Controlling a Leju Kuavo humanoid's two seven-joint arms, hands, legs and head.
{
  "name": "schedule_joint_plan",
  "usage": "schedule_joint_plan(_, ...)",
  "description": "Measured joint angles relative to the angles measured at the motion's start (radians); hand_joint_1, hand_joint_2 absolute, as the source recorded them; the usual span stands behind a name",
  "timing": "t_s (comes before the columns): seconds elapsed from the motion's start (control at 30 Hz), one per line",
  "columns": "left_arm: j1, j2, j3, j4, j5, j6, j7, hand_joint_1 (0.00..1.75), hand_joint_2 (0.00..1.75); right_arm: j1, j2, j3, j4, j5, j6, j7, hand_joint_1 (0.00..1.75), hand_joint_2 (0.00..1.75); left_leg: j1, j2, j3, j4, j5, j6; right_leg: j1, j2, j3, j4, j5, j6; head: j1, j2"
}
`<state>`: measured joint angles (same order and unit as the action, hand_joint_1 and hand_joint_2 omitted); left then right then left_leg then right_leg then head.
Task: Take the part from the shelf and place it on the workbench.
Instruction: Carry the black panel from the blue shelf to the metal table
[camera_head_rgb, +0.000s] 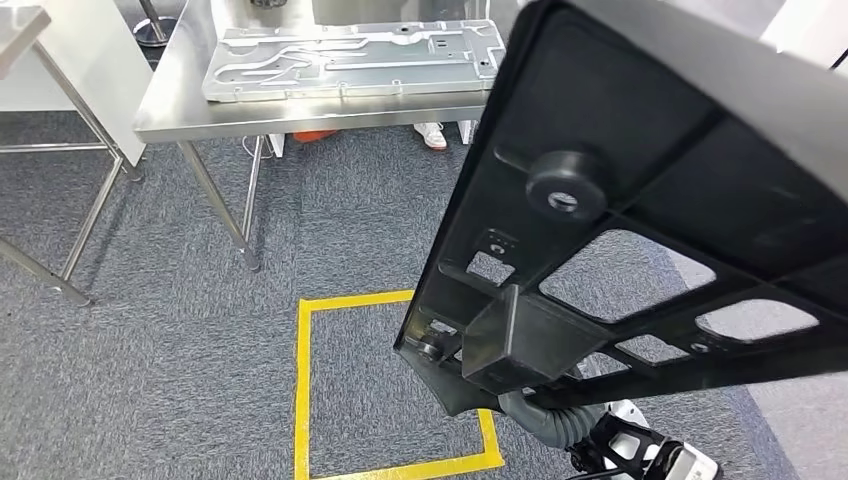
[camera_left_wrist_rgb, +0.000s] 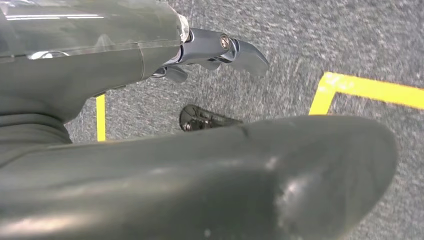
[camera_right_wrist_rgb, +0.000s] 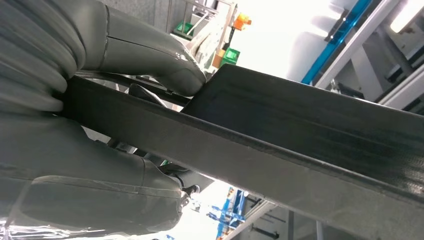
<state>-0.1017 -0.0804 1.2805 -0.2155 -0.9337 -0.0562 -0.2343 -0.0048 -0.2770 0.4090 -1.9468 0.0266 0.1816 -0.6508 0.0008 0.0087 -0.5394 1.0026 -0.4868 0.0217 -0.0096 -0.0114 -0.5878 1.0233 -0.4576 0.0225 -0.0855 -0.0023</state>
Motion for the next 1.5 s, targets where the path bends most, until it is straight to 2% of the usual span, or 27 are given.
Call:
schedule_joint_plan(0.1, -0.002, 0.0, 0.0, 0.0, -0.002, -0.003, -0.002, 0.0, 0.0, 0.004, 0.0, -0.002, -0.006, 0.006, -0.001, 0.0, 1.75, 1.75, 0.002, 0.003, 0.006, -0.003, -0.009, -0.018, 0.007, 0.004, 0.012, -0.018, -0.006, -0.019, 0.0, 0.0)
schedule_joint_plan(0.17, -0.004, 0.001, -0.001, 0.0, -0.003, -0.003, -0.004, 0.0, 0.0, 0.006, -0.001, -0.004, -0.011, 0.008, -0.001, 0.0, 1.75, 1.75, 0.004, 0.002, -0.001, 0.031, -0.03, -0.028, 0.005, 0.007, 0.025, -0.027, -0.007, -0.032, 0.0, 0.0)
schedule_joint_plan(0.2, -0.004, 0.001, -0.001, 0.0, -0.003, -0.003, -0.004, 0.0, 0.0, 0.006, -0.002, -0.004, -0.013, 0.008, -0.001, 0.0, 1.75, 1.75, 0.004, 0.001, -0.022, 0.079, -0.052, -0.031, 0.003, 0.007, 0.033, -0.031, -0.009, -0.037, 0.0, 0.0)
schedule_joint_plan(0.27, -0.003, 0.001, -0.001, 0.0, -0.003, -0.003, -0.005, 0.0, 0.0, 0.007, -0.002, -0.004, -0.015, 0.008, -0.001, 0.0, 1.75, 1.75, 0.004, 0.0, -0.1, 0.226, -0.109, -0.034, 0.006, 0.009, 0.044, -0.032, -0.018, -0.046, 0.0, 0.0)
schedule_joint_plan(0.3, -0.001, 0.001, -0.001, 0.0, -0.004, -0.003, -0.005, 0.0, 0.0, 0.009, -0.002, -0.004, -0.015, 0.008, -0.001, 0.0, 1.75, 1.75, 0.005, 0.0, -0.14, 0.288, -0.123, -0.035, 0.009, 0.011, 0.05, -0.031, -0.023, -0.047, 0.0, 0.0)
schedule_joint_plan(0.33, 0.0, 0.001, -0.001, 0.0, -0.004, -0.003, -0.005, 0.0, 0.0, 0.01, -0.002, -0.004, -0.015, 0.008, -0.001, 0.0, 1.75, 1.75, 0.004, -0.001, -0.166, 0.317, -0.118, -0.034, 0.011, 0.014, 0.057, -0.031, -0.029, -0.048, 0.0, 0.0)
schedule_joint_plan(0.37, 0.001, 0.001, -0.001, 0.0, -0.004, -0.003, -0.005, 0.0, 0.0, 0.011, -0.002, -0.004, -0.015, 0.008, -0.001, 0.0, 1.75, 1.75, 0.004, -0.001, -0.171, 0.303, -0.09, -0.031, 0.012, 0.018, 0.066, -0.031, -0.036, -0.048, 0.0, 0.0)
schedule_joint_plan(0.43, 0.003, 0.002, -0.001, 0.0, -0.004, -0.003, -0.005, 0.0, 0.0, 0.011, -0.002, -0.004, -0.015, 0.008, -0.001, 0.0, 1.75, 1.75, 0.001, -0.003, -0.128, 0.171, 0.004, -0.021, 0.014, 0.022, 0.089, -0.031, -0.054, -0.046, 0.0, 0.0)
schedule_joint_plan(0.47, 0.003, 0.003, -0.001, 0.0, -0.004, -0.003, -0.005, 0.0, 0.0, 0.011, -0.002, -0.004, -0.015, 0.008, -0.001, 0.0, 1.75, 1.75, -0.003, -0.006, -0.1, 0.1, 0.038, -0.015, 0.015, 0.024, 0.099, -0.031, -0.063, -0.043, 0.0, 0.0)
schedule_joint_plan(0.5, 0.003, 0.004, -0.001, 0.0, -0.004, -0.003, -0.005, 0.0, 0.0, 0.012, -0.002, -0.004, -0.015, 0.009, -0.001, 0.0, 1.75, 1.75, -0.006, -0.008, -0.078, 0.05, 0.056, -0.009, 0.015, 0.026, 0.104, -0.031, -0.07, -0.039, 0.0, 0.0)
schedule_joint_plan(0.63, 0.002, 0.005, -0.001, 0.0, -0.004, -0.003, -0.005, 0.0, 0.0, 0.014, -0.002, -0.004, -0.017, 0.009, -0.001, 0.0, 1.75, 1.75, -0.008, -0.011, -0.05, 0.002, 0.048, 0.012, 0.013, 0.027, 0.106, -0.013, -0.065, -0.017, 0.0, 0.0)
schedule_joint_plan(0.7, 0.001, 0.005, -0.001, 0.0, -0.004, -0.003, -0.005, 0.0, 0.0, 0.013, -0.001, -0.005, -0.018, 0.009, -0.001, 0.0, 1.75, 1.75, -0.004, -0.011, -0.029, -0.012, 0.045, 0.021, 0.011, 0.023, 0.068, 0.062, -0.079, -0.009, 0.0, 0.0)
schedule_joint_plan(0.8, 0.0, 0.005, -0.001, 0.0, -0.004, -0.003, -0.005, 0.0, 0.0, 0.015, 0.001, -0.006, -0.019, 0.008, -0.001, 0.0, 1.75, 1.75, -0.004, -0.011, -0.009, -0.016, 0.028, 0.024, 0.0, 0.021, -0.054, 0.239, -0.149, 0.005, 0.0, 0.0)
schedule_joint_plan(0.83, 0.001, 0.005, -0.001, 0.0, -0.004, -0.003, -0.005, 0.0, 0.0, 0.016, 0.001, -0.007, -0.019, 0.008, -0.001, 0.0, 1.75, 1.75, -0.004, -0.011, -0.001, -0.016, 0.02, 0.023, -0.004, 0.02, -0.083, 0.264, -0.159, 0.009, 0.0, 0.0)
schedule_joint_plan(0.87, 0.002, 0.005, -0.001, 0.0, -0.004, -0.003, -0.005, 0.0, 0.0, 0.016, 0.001, -0.007, -0.019, 0.008, -0.001, 0.0, 1.75, 1.75, -0.003, -0.011, 0.01, -0.016, 0.012, 0.021, -0.009, 0.019, -0.097, 0.257, -0.147, 0.013, 0.0, 0.0)
schedule_joint_plan(0.9, 0.002, 0.005, -0.001, 0.0, -0.004, -0.003, -0.005, 0.0, 0.0, 0.017, 0.001, -0.007, -0.019, 0.008, -0.001, 0.0, 1.75, 1.75, -0.002, -0.011, 0.023, -0.016, 0.003, 0.018, -0.012, 0.017, -0.093, 0.215, -0.113, 0.015, 0.0, 0.0)
schedule_joint_plan(0.97, 0.002, 0.004, -0.001, 0.0, -0.004, -0.003, -0.005, 0.0, 0.0, 0.017, 0.001, -0.007, -0.019, 0.008, -0.001, 0.0, 1.75, 1.75, 0.0, -0.011, 0.048, -0.015, -0.017, 0.008, -0.017, 0.009, -0.058, 0.082, -0.015, 0.017, 0.0, 0.0)
schedule_joint_plan(1.0, 0.001, 0.004, -0.001, 0.0, -0.004, -0.003, -0.005, 0.0, 0.0, 0.017, 0.001, -0.007, -0.018, 0.009, -0.001, 0.0, 1.75, 1.75, 0.0, -0.01, 0.056, -0.015, -0.026, 0.001, -0.015, 0.005, -0.044, 0.031, 0.014, 0.014, 0.0, 0.0)
schedule_joint_plan(1.03, 0.0, 0.004, -0.001, 0.0, -0.004, -0.003, -0.005, 0.0, 0.0, 0.018, 0.001, -0.007, -0.018, 0.009, -0.001, 0.0, 1.75, 1.75, 0.0, -0.01, 0.06, -0.015, -0.035, -0.006, -0.012, 0.002, -0.038, 0.003, 0.03, 0.008, 0.0, 0.0)
schedule_joint_plan(1.17, -0.003, 0.004, -0.001, 0.0, -0.004, -0.003, -0.005, 0.0, 0.0, 0.018, -0.001, -0.008, -0.021, 0.008, -0.001, 0.0, 1.75, 1.75, 0.005, -0.005, 0.07, 0.013, -0.05, -0.032, -0.006, 0.008, -0.015, -0.012, 0.019, -0.026, 0.0, 0.0)
schedule_joint_plan(1.23, -0.005, 0.003, -0.001, 0.0, -0.004, -0.003, -0.005, 0.0, 0.0, 0.018, -0.004, -0.008, -0.023, 0.009, -0.001, 0.0, 1.75, 1.75, 0.009, -0.004, 0.019, 0.112, -0.076, -0.037, -0.003, 0.009, 0.009, -0.016, 0.007, -0.038, 0.0, 0.0)
schedule_joint_plan(1.3, -0.003, 0.003, -0.001, 0.0, -0.005, -0.004, -0.005, 0.0, 0.0, 0.017, -0.005, -0.008, -0.023, 0.009, -0.001, 0.0, 1.75, 1.75, 0.009, -0.005, -0.072, 0.247, -0.125, -0.038, 0.002, 0.011, 0.024, -0.016, -0.009, -0.046, 0.0, 0.0)
schedule_joint_plan(1.33, -0.001, 0.003, -0.001, 0.0, -0.005, -0.004, -0.005, 0.0, 0.0, 0.018, -0.005, -0.008, -0.023, 0.009, -0.001, 0.0, 1.75, 1.75, 0.009, -0.005, -0.109, 0.288, -0.146, -0.038, 0.005, 0.013, 0.034, -0.016, -0.017, -0.048, 0.0, 0.0)
schedule_joint_plan(1.37, 0.0, 0.003, -0.001, 0.0, -0.005, -0.003, -0.005, 0.0, 0.0, 0.018, -0.005, -0.008, -0.023, 0.009, -0.001, 0.0, 1.75, 1.75, 0.008, -0.005, -0.132, 0.297, -0.15, -0.037, 0.008, 0.016, 0.045, -0.016, -0.026, -0.049, 0.0, 0.0)
schedule_joint_plan(1.4, 0.002, 0.003, -0.001, 0.0, -0.005, -0.003, -0.005, 0.0, 0.0, 0.018, -0.005, -0.008, -0.023, 0.009, -0.001, 0.0, 1.75, 1.75, 0.007, -0.005, -0.139, 0.271, -0.129, -0.032, 0.011, 0.018, 0.059, -0.016, -0.036, -0.049, 0.0, 0.0)
schedule_joint_plan(1.47, 0.003, 0.003, -0.001, 0.0, -0.005, -0.003, -0.005, 0.0, 0.0, 0.018, -0.005, -0.008, -0.023, 0.009, -0.001, 0.0, 1.75, 1.75, -0.001, -0.006, -0.118, 0.145, -0.02, -0.018, 0.013, 0.019, 0.087, -0.016, -0.058, -0.048, 0.0, 0.0)
schedule_joint_plan(1.5, 0.003, 0.004, -0.002, 0.0, -0.005, -0.003, -0.005, 0.0, 0.0, 0.019, -0.005, -0.008, -0.022, 0.009, -0.001, 0.0, 1.75, 1.75, -0.007, -0.007, -0.107, 0.088, 0.023, -0.011, 0.013, 0.02, 0.097, -0.017, -0.067, -0.045, 0.0, 0.0)
